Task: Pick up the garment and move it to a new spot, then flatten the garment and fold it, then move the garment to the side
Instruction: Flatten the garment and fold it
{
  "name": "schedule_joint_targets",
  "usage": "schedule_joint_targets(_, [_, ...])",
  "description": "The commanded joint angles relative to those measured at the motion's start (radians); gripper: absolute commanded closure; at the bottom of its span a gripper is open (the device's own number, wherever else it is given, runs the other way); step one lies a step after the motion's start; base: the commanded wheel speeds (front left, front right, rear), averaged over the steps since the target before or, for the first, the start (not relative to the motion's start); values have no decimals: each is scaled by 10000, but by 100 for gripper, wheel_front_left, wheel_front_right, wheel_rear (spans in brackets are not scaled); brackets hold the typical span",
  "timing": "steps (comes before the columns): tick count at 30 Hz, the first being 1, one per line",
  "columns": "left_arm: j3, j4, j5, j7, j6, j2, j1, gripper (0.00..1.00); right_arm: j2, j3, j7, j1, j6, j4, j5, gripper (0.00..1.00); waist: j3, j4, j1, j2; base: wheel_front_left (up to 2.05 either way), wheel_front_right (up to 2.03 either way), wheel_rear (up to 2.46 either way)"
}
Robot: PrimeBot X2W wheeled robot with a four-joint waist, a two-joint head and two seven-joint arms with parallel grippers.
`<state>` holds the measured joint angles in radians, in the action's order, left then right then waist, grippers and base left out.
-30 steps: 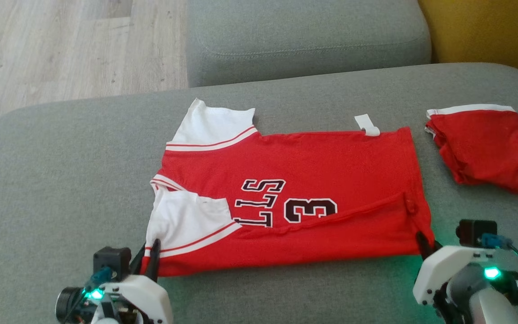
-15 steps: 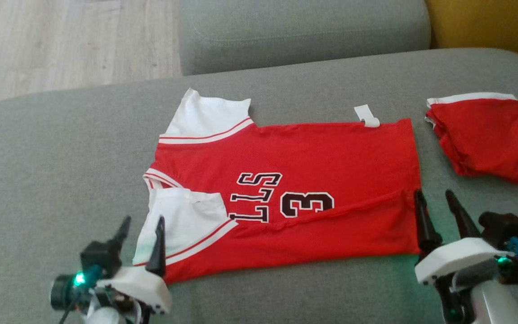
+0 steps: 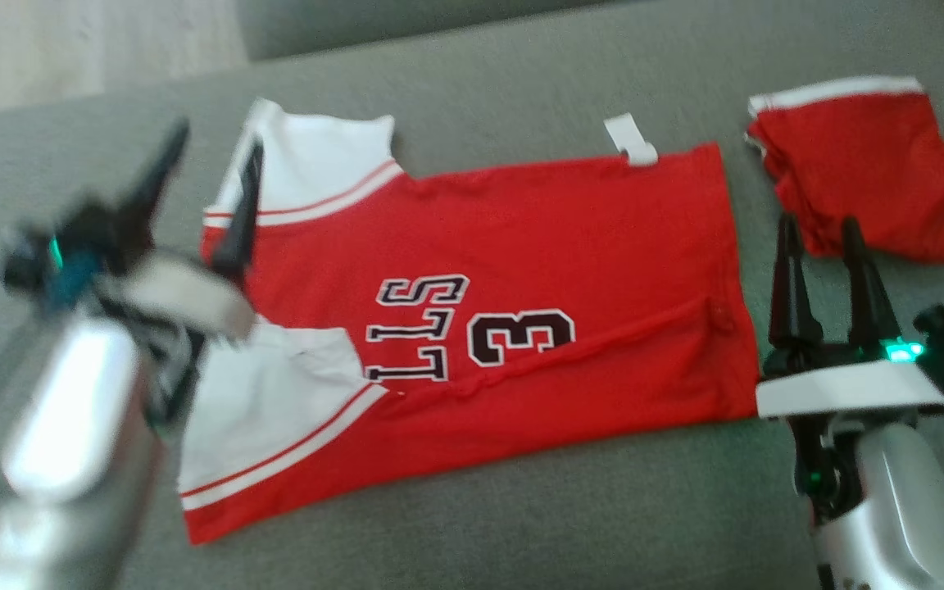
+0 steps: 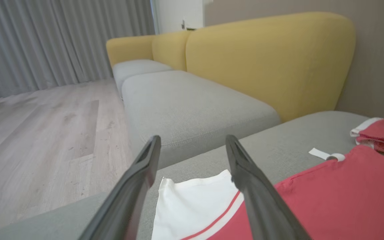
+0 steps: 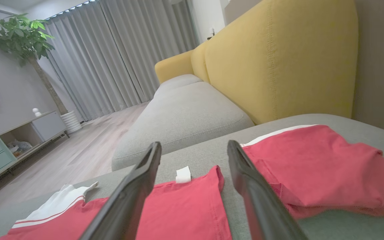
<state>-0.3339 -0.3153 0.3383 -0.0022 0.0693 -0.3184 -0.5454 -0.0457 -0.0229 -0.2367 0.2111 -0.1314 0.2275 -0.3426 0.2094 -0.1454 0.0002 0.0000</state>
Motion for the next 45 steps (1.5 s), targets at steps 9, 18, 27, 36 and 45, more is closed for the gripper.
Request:
schedule_joint_targets(9, [-635, -2300, 602, 2638, 601, -1787, -3670, 0, -45, -978, -239, 918, 7, -673, -368, 0, 2003, -1322, -2, 0, 0, 0, 0])
schedule_joint_targets(18, [-1733, -3789, 1423, 3601, 611, -2512, -4944, 0, -45, -1281, -248, 1101, 7, -1020, -633, 0, 2656, -1780, -2, 0, 0, 0, 0])
schedule_joint_targets(27, [-2327, -4921, 1706, 3536, 612, -2721, -5550, 0, -45, -1308, -249, 1131, 7, -1142, -865, 0, 2841, -1980, -2, 0, 0, 0, 0])
schedule_joint_targets(36, [-3076, -5272, 2606, 4183, 613, -2614, -5733, 100, -45, -1143, -250, 1143, 7, -1115, -870, 0, 2816, -1902, -2, 0, 0, 0, 0])
schedule_joint_targets(45, [-3592, -4905, 2871, 2559, 613, -2403, -5513, 100, -45, -701, -200, 1388, 7, -621, -269, 0, 2129, -1172, -2, 0, 0, 0, 0])
